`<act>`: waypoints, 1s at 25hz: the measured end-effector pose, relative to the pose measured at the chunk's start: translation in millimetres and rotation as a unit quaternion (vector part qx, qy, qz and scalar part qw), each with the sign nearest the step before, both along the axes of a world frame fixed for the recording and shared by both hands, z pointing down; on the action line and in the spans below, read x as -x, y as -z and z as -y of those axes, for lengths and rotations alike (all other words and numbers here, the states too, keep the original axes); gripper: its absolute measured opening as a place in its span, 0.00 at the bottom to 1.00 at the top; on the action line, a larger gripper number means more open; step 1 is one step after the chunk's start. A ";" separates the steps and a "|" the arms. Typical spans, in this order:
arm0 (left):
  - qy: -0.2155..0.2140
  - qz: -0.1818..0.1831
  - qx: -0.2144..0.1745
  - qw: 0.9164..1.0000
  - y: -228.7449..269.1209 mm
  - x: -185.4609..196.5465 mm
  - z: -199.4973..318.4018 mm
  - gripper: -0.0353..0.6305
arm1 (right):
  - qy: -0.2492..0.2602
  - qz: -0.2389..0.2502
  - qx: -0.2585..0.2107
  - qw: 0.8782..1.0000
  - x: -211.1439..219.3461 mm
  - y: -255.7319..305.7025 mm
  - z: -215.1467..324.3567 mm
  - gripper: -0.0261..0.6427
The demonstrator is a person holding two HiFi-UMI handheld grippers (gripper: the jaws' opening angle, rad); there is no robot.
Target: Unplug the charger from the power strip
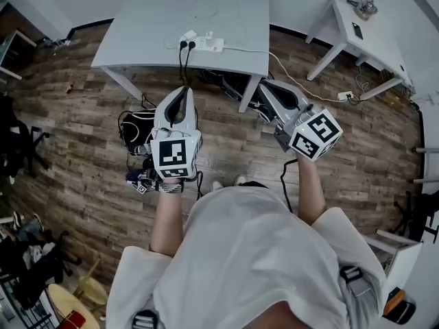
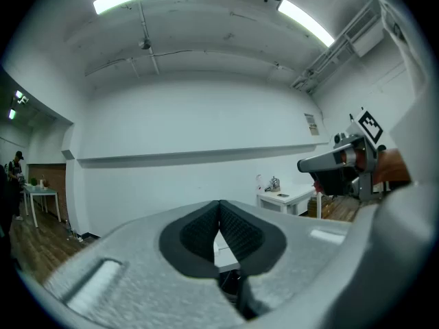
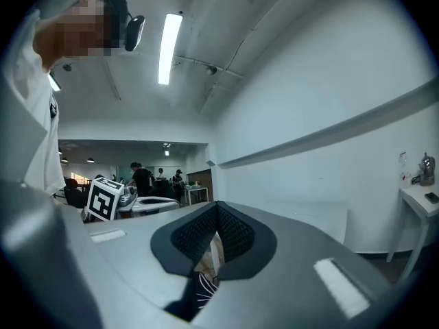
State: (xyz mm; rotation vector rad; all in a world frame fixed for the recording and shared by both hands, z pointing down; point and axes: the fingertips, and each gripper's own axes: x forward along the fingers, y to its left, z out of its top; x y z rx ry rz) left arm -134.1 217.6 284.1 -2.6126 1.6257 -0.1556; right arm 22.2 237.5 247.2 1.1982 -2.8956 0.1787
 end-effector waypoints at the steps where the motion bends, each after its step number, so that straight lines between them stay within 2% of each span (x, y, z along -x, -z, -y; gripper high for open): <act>1: -0.002 -0.001 0.002 1.000 -0.7 2.1 -0.1 0.06 | 0.001 -0.004 -0.004 1.000 2.2 0.3 -1.6 0.04; 6: -0.014 0.000 0.006 1.000 -4.9 11.0 -0.2 0.06 | -0.014 -0.064 -0.034 0.997 15.3 -3.1 -4.7 0.04; 9: -0.018 0.006 0.008 1.000 -8.8 15.5 2.4 0.06 | -0.031 -0.077 -0.034 0.996 19.7 -13.3 -0.9 0.04; 18: -0.014 0.002 0.018 1.000 -24.3 27.1 32.9 0.06 | -0.023 -0.047 -0.045 0.998 30.9 -23.9 24.7 0.04; 25: -0.002 0.006 0.011 1.000 -26.3 12.7 100.6 0.06 | -0.014 -0.050 -0.072 0.996 15.5 -28.2 95.6 0.04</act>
